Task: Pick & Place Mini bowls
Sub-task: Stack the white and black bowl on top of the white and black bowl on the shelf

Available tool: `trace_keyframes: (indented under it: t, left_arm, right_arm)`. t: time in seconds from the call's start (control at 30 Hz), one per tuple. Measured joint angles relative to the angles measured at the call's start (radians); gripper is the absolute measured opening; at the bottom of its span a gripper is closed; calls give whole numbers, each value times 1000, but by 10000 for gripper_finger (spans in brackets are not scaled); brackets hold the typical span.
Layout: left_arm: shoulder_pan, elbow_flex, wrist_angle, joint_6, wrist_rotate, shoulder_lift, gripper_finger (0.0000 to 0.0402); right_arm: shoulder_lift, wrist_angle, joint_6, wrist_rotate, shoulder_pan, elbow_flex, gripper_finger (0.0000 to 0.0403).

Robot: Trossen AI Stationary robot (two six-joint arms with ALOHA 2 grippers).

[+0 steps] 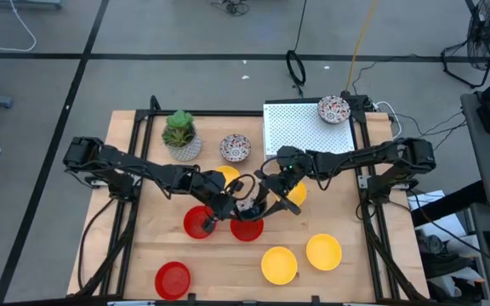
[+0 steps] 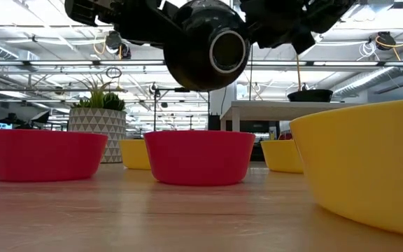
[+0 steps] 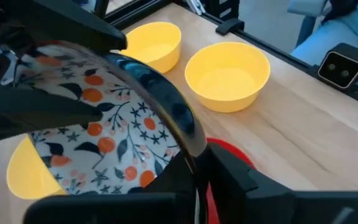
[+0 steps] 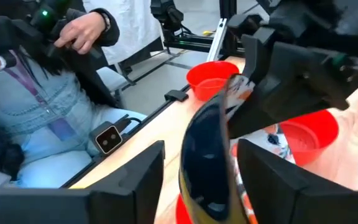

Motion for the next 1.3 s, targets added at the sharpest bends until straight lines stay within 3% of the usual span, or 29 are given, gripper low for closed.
trace_keyframes:
  t: [0.2,0.33,0.53,0.67,1.1,1.3]
  left_arm:
    - [1,0,-2,27,22,1,14]
    - [-2,0,14,29,7,1,43]
    - [-2,2,124,-36,-45,-3,108]
    - [-2,1,171,-100,-79,-2,129]
    - [-4,-3,202,-156,-129,1,81]
    - [8,1,248,-245,-251,-3,113]
  right_arm:
    - [-1,18,5,-6,0,0,88]
    - [-2,54,70,-28,1,0,16]
    - [0,68,131,-6,0,-2,4]
    - [0,64,147,-3,-1,-2,3]
    - [-4,8,146,20,-3,-2,1]
    - [2,-55,149,41,-3,-3,1]
